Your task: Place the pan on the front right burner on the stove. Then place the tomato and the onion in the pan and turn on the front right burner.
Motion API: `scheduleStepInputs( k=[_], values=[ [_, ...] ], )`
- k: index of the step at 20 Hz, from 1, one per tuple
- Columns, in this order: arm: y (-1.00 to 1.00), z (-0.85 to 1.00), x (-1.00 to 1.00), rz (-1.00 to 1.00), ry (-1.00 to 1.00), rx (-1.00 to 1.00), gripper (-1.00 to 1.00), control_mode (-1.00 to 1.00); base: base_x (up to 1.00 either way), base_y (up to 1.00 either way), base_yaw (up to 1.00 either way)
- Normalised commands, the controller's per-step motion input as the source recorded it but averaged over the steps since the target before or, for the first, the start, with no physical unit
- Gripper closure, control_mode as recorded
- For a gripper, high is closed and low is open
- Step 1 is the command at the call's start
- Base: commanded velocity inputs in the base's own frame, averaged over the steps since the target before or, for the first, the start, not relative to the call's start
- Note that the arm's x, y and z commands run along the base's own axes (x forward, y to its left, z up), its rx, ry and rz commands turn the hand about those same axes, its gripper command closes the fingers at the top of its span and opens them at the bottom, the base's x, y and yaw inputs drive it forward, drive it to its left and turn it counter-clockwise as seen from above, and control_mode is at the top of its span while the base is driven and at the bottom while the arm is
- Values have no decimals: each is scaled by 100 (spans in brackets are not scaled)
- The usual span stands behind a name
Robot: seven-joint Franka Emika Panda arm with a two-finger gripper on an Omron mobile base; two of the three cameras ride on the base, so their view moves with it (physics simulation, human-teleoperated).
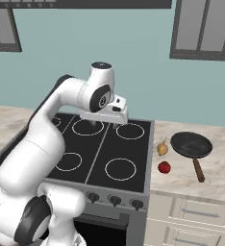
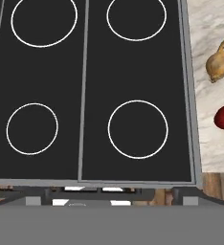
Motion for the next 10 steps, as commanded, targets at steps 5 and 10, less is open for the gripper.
scheduleStepInputs(
  k=[5, 10],
  values=[
    [-48, -12, 1, 0, 4, 0, -100, -100, 0, 0, 0],
    [-46, -12, 0, 0, 2, 0, -100, -100, 0, 0, 0]
  ],
)
